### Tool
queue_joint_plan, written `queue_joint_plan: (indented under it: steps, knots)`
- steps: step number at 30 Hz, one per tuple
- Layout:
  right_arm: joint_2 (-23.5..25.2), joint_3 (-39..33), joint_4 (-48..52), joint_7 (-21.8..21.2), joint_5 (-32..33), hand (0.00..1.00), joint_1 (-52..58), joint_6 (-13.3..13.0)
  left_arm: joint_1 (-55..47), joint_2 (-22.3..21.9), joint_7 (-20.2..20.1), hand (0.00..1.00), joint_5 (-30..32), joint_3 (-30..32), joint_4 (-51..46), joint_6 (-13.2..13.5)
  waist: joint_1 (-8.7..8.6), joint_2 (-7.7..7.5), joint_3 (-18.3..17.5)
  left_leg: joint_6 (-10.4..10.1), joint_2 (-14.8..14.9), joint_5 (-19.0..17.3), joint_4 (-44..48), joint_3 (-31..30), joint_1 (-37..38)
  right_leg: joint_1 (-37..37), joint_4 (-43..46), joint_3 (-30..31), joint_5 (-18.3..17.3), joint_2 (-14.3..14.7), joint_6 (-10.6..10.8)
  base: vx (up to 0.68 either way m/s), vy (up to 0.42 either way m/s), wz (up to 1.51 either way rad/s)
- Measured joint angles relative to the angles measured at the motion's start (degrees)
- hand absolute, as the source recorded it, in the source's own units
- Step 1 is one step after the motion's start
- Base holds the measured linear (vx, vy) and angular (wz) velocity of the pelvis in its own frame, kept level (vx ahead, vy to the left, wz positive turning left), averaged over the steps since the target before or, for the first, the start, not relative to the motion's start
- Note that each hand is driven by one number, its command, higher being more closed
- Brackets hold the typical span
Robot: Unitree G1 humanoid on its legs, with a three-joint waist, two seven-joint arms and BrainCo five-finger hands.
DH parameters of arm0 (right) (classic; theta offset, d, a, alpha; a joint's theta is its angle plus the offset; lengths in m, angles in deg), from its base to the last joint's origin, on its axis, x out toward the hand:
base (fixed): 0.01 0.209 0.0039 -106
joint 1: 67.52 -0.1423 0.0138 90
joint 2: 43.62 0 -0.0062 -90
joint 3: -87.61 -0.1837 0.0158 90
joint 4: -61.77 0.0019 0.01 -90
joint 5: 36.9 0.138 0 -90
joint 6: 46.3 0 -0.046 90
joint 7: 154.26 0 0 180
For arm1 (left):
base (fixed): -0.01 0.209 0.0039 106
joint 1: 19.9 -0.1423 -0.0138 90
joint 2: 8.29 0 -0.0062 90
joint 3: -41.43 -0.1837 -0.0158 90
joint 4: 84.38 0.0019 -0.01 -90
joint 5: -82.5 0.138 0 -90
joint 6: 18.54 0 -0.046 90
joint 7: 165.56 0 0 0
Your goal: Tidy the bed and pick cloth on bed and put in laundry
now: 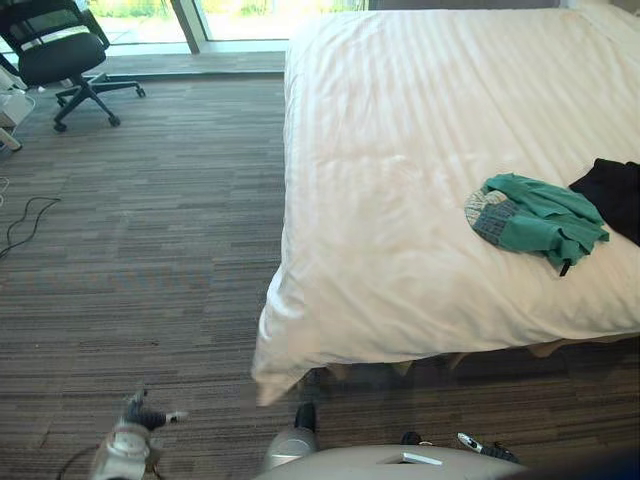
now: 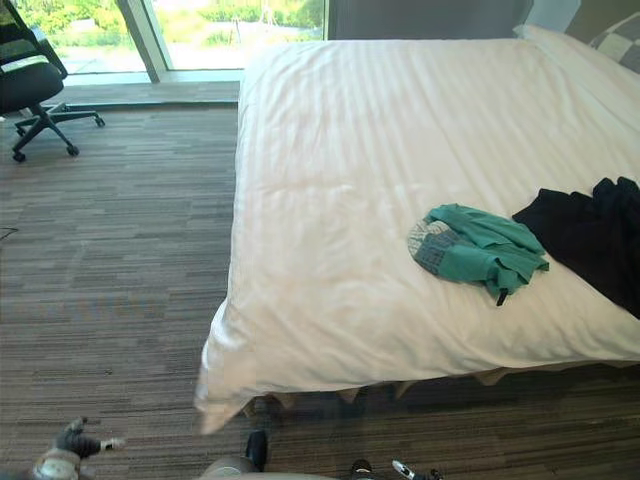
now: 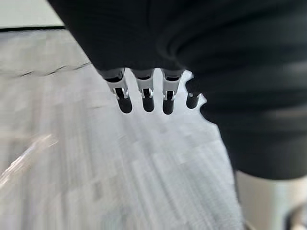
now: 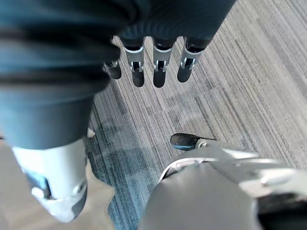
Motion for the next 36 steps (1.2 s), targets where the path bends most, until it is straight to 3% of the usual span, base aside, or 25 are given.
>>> queue_joint_plan:
  steps: [6,12,15,20,23,26,31,36]
  knots:
    - [0.06,0.05,-0.59,0.63,0.91,0.0,-0.38,-0.06,-0.74,-8.55,1.74,0.0,-2.98,0.05,-0.04,0.07,-0.36,-0.16,-0.8,0.07,-0.25,-0.05,-0.02,0.19,0.0,-0.03,-0.01,0.07,-0.14,-0.33,0.3,-0.03,0.002,0.0]
    - [1.65,-2.17,-1.05,1.7,7.51,0.0,-0.52,-0.25,-0.67,-14.95,2.24,0.0,-8.11,-6.72,-0.3,0.58,-2.27,-0.39,-0.93,-0.06,0.03,-0.67,-0.02,2.03,0.79,-0.29,-0.04,1.89,-0.09,-0.2,0.38,0.01,-0.002,-0.13]
    - [1.75,-2.3,-0.83,2.3,9.12,0.0,-0.53,-0.25,-0.7,-16.77,2.26,0.0,-11.79,-7.52,-0.31,0.58,-2.29,-0.14,-1.08,-0.43,0.67,-1.72,0.0,5.79,2.11,-1.09,-0.04,5.11,0.21,0.24,0.35,0.03,0.01,-0.63]
    - [1.59,-3.78,0.82,3.39,11.03,0.0,-1.79,-0.24,1.93,-17.08,2.26,0.0,-16.3,-9.16,-0.81,0.66,-3.91,-0.06,-1.15,-0.81,1.05,-2.05,0.07,8.45,2.9,-1.87,-0.04,7.22,0.29,0.52,0.26,0.04,-0.006,-0.28]
    - [1.47,-4.11,5.98,4.08,11.68,0.0,-2.27,-0.2,2.64,-17.05,2.2,0.0,-18.06,-10.96,-1.78,1.17,-4.26,-0.05,-1.16,-0.98,1.04,-2.26,0.1,9.72,3.6,-1.85,-0.04,8.27,0.31,0.48,0.26,0.02,0.002,-0.21]
    - [1.02,-3.16,19.01,5.43,11.56,0.0,-2.6,-0.23,2.64,-17.09,2.15,0.0,-19.7,-11.03,-1.85,1.28,-5.37,-0.08,-1.17,-0.84,1.01,-2.63,0.09,9.99,3.81,-1.92,-0.03,8.65,0.36,0.45,0.32,0.0,0.001,-0.06]
    - [-1.56,-3.58,39.89,9.38,8.82,0.0,-3.61,-0.87,1.41,-16.95,2.19,0.0,-20.28,-12.28,-4.03,1.31,-5.27,-0.7,-1.55,-0.65,0.96,-2.93,0.07,9.96,3.74,-2.02,-0.04,8.68,0.39,0.41,0.37,0.0,0.0,0.0]
    - [-1.45,-3.19,49.9,10.83,4.63,0.0,-6.57,-0.86,0.84,-17.09,2.16,0.0,-20.31,-13.23,-4.03,1.31,-5.26,-0.56,-1.66,-0.64,0.94,-2.92,0.06,9.32,3.16,-2.17,-0.07,8.1,0.39,0.4,0.37,-0.01,-0.013,0.06]
